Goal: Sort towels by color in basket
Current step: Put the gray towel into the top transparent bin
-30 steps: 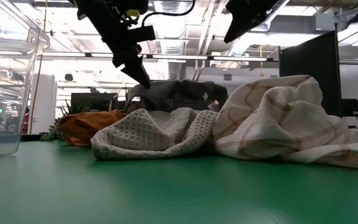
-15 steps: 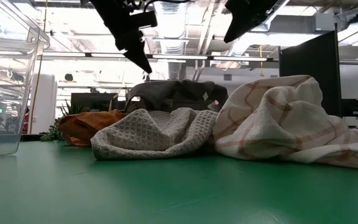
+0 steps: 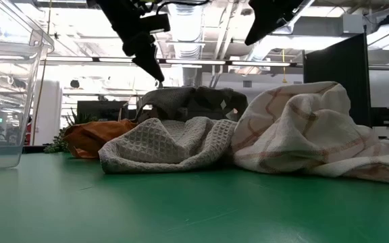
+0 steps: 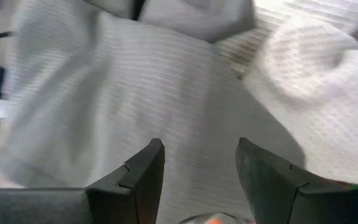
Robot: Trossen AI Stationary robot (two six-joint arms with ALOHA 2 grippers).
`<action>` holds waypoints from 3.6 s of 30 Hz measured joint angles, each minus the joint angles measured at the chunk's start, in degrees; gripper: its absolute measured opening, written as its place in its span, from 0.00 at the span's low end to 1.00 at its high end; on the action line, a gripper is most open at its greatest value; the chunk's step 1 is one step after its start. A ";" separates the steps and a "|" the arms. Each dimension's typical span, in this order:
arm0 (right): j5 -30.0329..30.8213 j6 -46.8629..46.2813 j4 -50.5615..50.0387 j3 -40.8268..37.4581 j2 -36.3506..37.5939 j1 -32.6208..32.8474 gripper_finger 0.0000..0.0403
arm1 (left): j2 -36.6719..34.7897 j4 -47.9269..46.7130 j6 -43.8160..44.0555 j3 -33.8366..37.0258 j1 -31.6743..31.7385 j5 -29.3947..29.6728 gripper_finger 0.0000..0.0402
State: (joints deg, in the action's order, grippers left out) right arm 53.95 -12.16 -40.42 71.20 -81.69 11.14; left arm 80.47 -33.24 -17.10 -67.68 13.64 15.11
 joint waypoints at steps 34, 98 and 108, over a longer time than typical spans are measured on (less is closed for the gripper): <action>0.00 0.18 -1.18 -0.24 0.02 -0.02 0.32 | 6.83 12.26 -13.75 2.97 0.49 2.23 0.30; 2.53 -1.67 -4.71 -0.26 1.79 1.75 0.32 | 15.56 12.09 -6.87 -15.90 7.35 5.07 0.37; 12.11 -18.82 -18.62 -6.68 11.40 8.45 0.32 | 10.00 5.62 -14.62 -19.34 7.41 -2.49 0.37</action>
State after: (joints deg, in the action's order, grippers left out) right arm 66.06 -30.98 -59.04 64.52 -70.29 19.59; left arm 90.47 -27.62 -31.72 -87.02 21.06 12.63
